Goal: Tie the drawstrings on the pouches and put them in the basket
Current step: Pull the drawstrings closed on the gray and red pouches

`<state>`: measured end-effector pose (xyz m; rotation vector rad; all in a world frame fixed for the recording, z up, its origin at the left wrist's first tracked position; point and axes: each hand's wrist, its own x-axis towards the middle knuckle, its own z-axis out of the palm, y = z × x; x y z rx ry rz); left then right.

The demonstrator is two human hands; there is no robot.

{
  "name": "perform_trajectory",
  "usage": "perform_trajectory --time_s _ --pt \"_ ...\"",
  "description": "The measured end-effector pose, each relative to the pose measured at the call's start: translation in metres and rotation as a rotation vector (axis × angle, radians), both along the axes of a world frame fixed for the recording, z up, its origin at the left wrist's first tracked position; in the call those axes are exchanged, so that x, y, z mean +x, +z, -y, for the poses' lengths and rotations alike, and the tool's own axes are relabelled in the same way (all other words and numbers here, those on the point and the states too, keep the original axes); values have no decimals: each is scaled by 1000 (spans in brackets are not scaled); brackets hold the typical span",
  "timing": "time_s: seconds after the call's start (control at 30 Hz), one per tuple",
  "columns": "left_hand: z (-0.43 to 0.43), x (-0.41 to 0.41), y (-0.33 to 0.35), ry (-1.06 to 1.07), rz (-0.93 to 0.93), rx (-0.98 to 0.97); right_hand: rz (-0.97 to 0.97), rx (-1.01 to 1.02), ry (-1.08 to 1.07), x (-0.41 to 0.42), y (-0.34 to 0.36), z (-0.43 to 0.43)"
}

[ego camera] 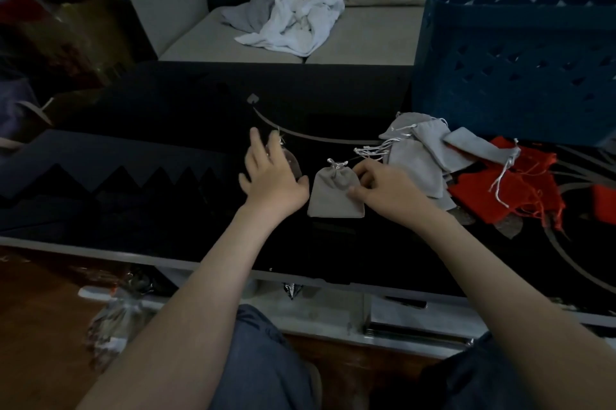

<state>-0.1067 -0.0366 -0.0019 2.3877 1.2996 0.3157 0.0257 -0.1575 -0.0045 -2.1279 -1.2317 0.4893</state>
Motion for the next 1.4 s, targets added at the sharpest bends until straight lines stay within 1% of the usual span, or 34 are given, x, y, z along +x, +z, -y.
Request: perform_trajectory --time_s 0.07,0.13,0.2,0.27,0.33,0.4,0.47,0.53,0.57,0.63,0.7,0.77,0.87,0.93,1.0,1.07,1.13,1.27,1.33,1.37,1.4 --pt "-4 -7 7 116 44 -89 -3 -20 17 2 1 2" --pt "-11 -16 12 191 15 -147 12 -29 19 4 0 4" --pt "-17 -22 12 209 -19 -209 31 -28 15 5 -1 5" --pt "-18 -25 12 196 1 -257 34 -28 16 6 -1 6" --pt "-13 -23 14 179 18 -220 42 0 3 6 -1 6" --pt "-7 -20 15 180 33 -87 57 63 -45 8 0 6" --pt "1 -15 19 164 111 71 79 141 -117 9 3 7" --pt "11 -8 23 74 217 170 137 233 -193 15 4 10" --pt "16 -4 24 -6 252 196 174 262 -236 21 3 12" --pt "28 6 23 -221 260 214 214 226 -343 36 -1 19" --pt "39 15 19 -431 191 200 214 101 -445 50 -6 27" --pt "45 23 14 -571 74 187 208 -10 -489 58 -8 34" --pt "49 30 8 -657 -72 212 191 -75 -463 59 -8 40" --pt "51 36 6 -666 -185 288 183 -74 -432 57 -7 44" --pt "51 40 5 -621 -282 338 117 1 -392 54 -5 45" --pt "51 42 4 -570 -285 336 28 107 -372 53 -2 46" --pt "54 44 6 -538 -205 287 -112 237 -409 52 5 48" --pt "59 47 9 -440 17 97 -549 507 -496 44 24 51" --pt "59 45 11 -451 112 91 -680 636 -458 39 33 52" --pt "60 44 15 -453 150 51 -712 682 -426 35 37 52" --pt "61 43 19 -435 185 -37 -723 707 -397 32 39 52"
